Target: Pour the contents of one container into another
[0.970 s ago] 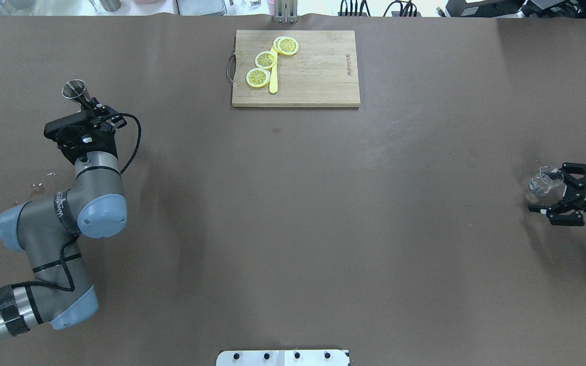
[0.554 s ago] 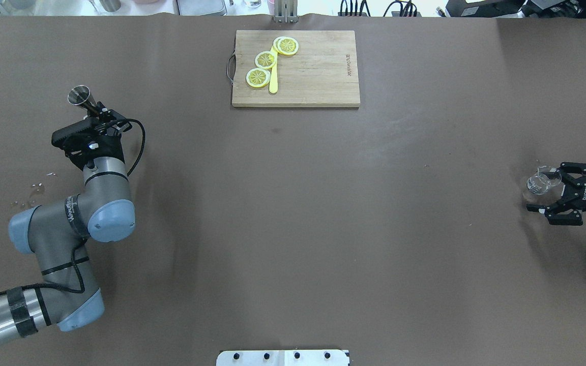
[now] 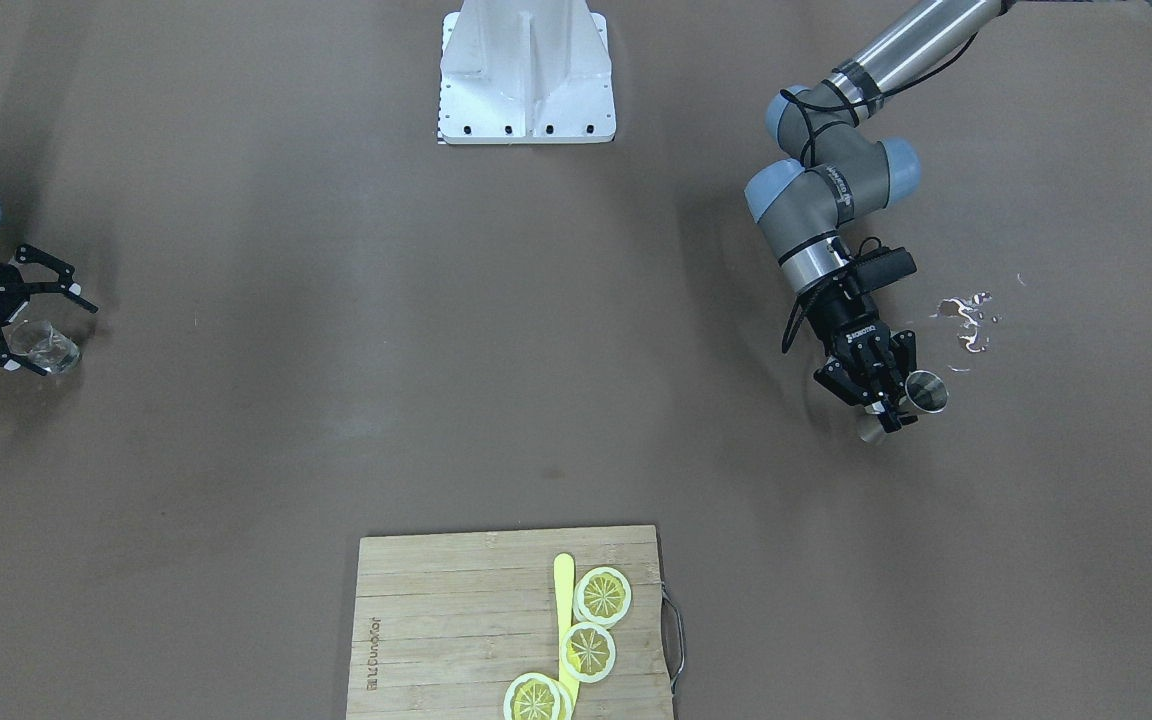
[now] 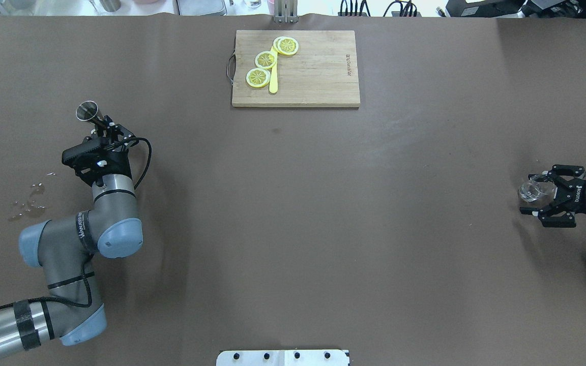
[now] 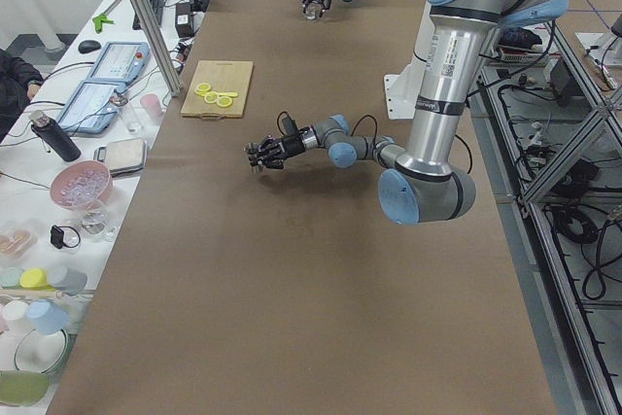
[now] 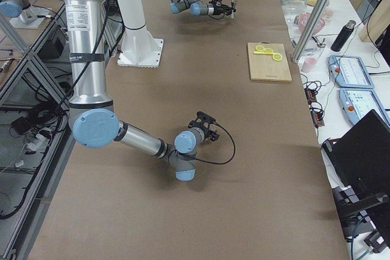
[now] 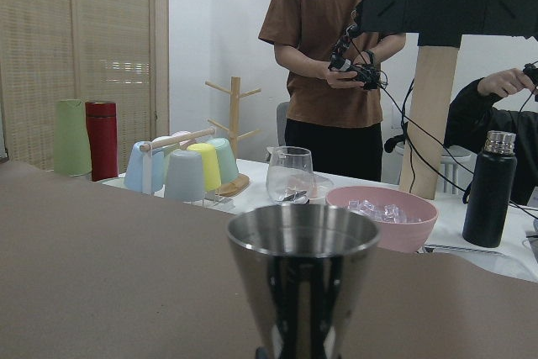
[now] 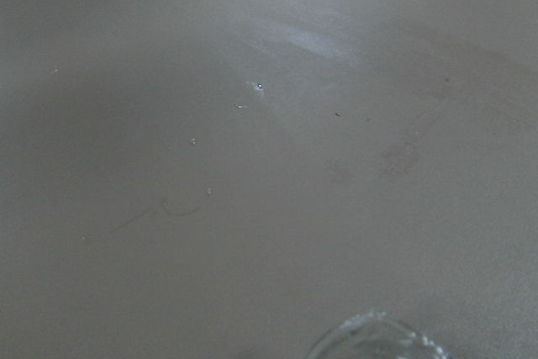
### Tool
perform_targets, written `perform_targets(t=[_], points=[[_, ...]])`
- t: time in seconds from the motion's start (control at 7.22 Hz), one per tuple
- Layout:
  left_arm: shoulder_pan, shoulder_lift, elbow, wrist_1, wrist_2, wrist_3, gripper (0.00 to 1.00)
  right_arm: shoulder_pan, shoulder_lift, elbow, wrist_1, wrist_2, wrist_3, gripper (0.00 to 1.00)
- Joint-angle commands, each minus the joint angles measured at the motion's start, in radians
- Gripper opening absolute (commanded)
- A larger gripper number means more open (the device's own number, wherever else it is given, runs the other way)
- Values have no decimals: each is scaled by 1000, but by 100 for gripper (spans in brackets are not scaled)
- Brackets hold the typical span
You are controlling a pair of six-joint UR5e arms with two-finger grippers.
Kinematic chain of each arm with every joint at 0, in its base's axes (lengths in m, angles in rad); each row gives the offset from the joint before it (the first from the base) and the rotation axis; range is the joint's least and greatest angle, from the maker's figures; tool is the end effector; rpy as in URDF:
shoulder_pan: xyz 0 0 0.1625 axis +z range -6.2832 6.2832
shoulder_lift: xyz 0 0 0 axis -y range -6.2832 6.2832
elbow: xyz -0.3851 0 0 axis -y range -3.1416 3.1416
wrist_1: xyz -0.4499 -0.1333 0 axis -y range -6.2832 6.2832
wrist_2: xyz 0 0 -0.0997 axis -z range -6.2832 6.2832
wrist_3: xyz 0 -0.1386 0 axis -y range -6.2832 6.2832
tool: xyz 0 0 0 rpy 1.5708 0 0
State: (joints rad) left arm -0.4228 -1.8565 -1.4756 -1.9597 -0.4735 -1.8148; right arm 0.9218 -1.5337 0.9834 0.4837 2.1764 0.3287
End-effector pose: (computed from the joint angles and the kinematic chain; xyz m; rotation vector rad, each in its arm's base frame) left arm 0.5042 -0.5083 0.4451 1.1468 0.4373 -0.9013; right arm -0.2698 -0.4456 0.6907 1.0732 -1.1299 -0.7078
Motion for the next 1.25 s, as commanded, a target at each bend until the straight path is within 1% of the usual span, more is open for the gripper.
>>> perform_targets(t=[0.0,0.14,0.28,0.42,0.69,0.83,0.97,1.11], points=[[21,8,-2,8,31,-6,2,2,-17,0,4,31,-13,100],[27,10,-3,7,33,-6,2,8,-19,1,4,33,-17,100],[27,13,-3,8,33,-6,3,35,-20,1,4,57,-17,100],[29,13,-3,8,32,-6,6,81,-20,1,1,118,-19,100],[33,13,-5,10,32,-6,13,164,-90,8,4,183,-28,100],[35,13,-6,27,32,-6,14,202,-127,29,-8,215,-26,100],[35,13,-6,30,32,-6,17,245,-140,29,-37,264,-17,100],[35,13,-6,31,30,-6,21,311,-144,43,-125,332,-16,100]])
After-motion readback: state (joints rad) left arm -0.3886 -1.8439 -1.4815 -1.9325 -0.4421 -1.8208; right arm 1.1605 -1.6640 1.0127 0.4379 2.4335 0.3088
